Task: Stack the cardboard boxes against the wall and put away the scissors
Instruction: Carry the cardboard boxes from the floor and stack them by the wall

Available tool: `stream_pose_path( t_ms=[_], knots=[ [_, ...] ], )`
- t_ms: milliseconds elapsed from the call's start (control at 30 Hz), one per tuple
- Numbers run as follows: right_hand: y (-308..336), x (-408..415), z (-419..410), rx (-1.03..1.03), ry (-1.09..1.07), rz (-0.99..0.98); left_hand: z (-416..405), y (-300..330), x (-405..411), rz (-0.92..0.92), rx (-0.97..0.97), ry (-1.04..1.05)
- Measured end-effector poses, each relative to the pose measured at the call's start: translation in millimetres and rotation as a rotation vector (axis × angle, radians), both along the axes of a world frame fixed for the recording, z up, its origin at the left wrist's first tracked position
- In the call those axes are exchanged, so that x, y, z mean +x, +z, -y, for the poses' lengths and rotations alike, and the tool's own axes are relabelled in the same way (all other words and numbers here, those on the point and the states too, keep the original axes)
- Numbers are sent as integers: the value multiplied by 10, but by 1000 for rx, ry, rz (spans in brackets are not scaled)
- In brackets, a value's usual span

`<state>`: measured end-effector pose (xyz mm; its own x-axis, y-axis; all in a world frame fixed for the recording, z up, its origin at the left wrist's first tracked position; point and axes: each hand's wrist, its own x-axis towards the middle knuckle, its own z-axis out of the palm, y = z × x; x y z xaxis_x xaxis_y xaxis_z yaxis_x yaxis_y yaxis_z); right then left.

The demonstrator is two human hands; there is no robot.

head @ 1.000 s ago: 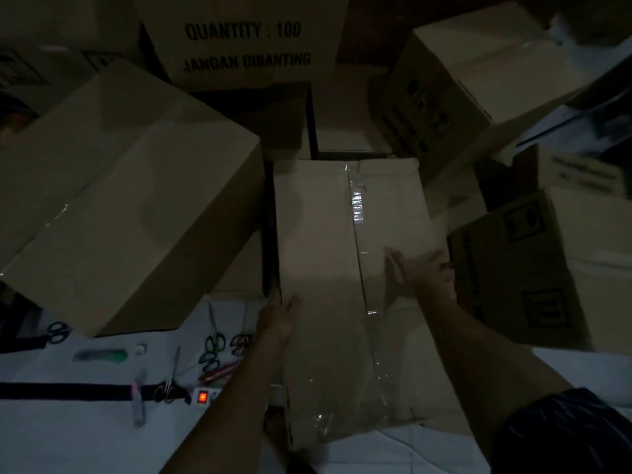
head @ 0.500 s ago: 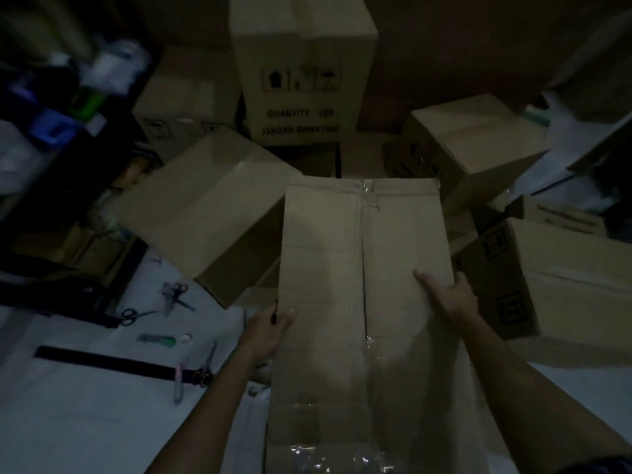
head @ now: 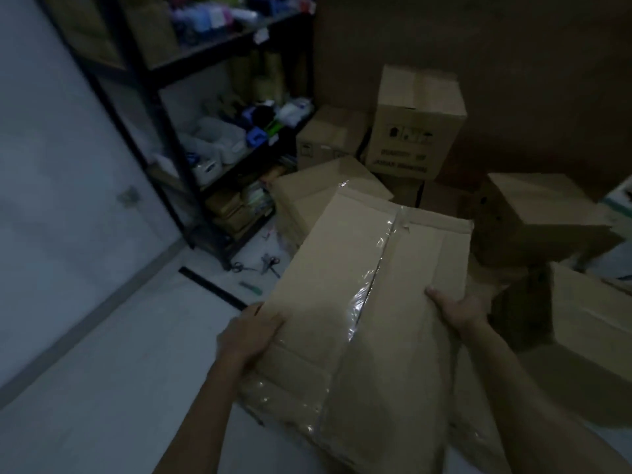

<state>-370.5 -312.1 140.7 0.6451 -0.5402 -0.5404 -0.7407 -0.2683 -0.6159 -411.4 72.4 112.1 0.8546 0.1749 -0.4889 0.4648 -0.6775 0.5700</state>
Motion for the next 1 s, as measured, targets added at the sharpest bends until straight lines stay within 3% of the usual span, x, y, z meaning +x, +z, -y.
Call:
stream_pose_path(
  t_ms=[67, 100, 133, 200, 267, 333, 467, 533, 600, 767, 933, 1000],
  knots=[
    [-31, -170, -463, 88, 48, -38, -377, 99, -695, 28, 251, 296],
    [-52, -224, -651, 104, 49, -15, -493, 92, -952, 34, 269, 463],
    [-83, -287, -889, 118, 91, 11, -621, 60, -1250, 21, 193, 656],
    [-239, -340, -1310, 155, 135, 4, -762, -13, -1662, -22, -151, 987],
    [-479, -332, -1651, 139, 200, -2, -731, -77, -1931, -103, -468, 1170],
    [-308, -489, -2093, 149, 266, -36, -680, -55, -2121, -37, -551, 1139],
    [-225, -595, -2673, 230, 387, -59, -989, -25, -2412, 116, -429, 1074],
    [-256, -576, -2859, 303, 473, -69, -1255, 95, -2527, 136, -463, 1112],
    [-143, -523, -3000, 335, 526, -6, -1617, 138, -2641, 141, -471, 1142],
    [345, 142, -3113, 166, 549, 256, -2506, 343, -3044, 150, -388, 1201],
    [343, 667, -3607, 257, 857, -22, -3180, 520, -3235, 106, -368, 1165],
    [266, 760, -3979, 190, 961, -5, -3479, 476, -3231, 126, -368, 1172]
  ],
)
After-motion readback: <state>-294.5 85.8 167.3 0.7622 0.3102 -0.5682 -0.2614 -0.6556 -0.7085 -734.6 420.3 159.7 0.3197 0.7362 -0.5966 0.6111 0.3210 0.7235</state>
